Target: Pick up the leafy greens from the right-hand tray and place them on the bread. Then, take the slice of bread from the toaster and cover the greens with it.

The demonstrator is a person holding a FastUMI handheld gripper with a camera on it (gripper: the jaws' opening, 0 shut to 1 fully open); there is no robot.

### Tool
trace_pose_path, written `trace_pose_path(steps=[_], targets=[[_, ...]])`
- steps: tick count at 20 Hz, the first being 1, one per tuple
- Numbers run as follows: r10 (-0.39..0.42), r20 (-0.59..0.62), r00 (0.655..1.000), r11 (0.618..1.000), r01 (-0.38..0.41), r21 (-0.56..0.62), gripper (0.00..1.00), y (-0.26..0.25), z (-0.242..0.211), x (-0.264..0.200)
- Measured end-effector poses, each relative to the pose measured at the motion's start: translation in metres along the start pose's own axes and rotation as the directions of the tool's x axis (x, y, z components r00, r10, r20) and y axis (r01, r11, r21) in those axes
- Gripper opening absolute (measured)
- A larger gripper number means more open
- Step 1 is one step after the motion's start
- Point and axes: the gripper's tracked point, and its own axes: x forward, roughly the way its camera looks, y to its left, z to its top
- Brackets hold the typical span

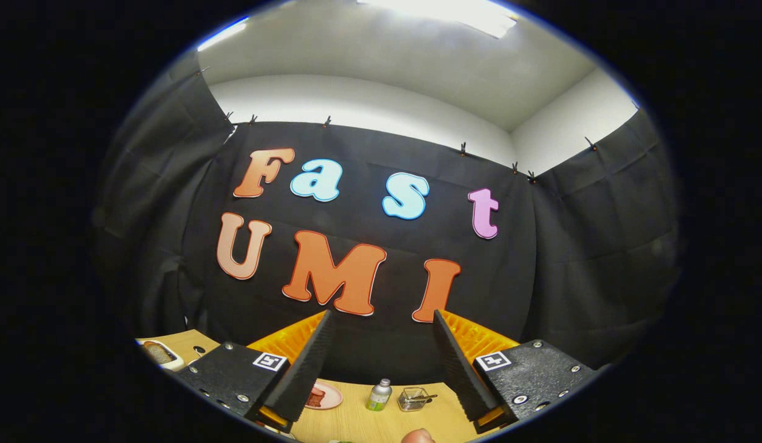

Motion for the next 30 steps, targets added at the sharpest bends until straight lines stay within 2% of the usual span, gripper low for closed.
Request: trace_pose_path(steps=[4,10,13,16,19,24,30], targets=[[0.008,-0.030,1.000,1.000,-0.008,0.009,0.96,0.002,-0.017,0.003],[0.047,-0.184,0.982,0.999,-0.045,0.016,0.96,0.006,-0.084,-0.008],[0.062,-0.280,0.958,0.998,-0.061,0.010,0.96,0.006,-0.126,-0.014],[0.081,-0.391,0.917,0.996,-0.092,-0.008,0.96,0.008,-0.173,-0.028],[0.129,-0.515,0.848,0.990,-0.137,0.022,0.96,0.020,-0.224,-0.041],[0.186,-0.689,0.700,0.980,-0.186,0.075,0.91,0.038,-0.298,-0.070],[0.232,-0.846,0.481,0.969,-0.185,0.161,0.88,0.047,-0.375,-0.109]])
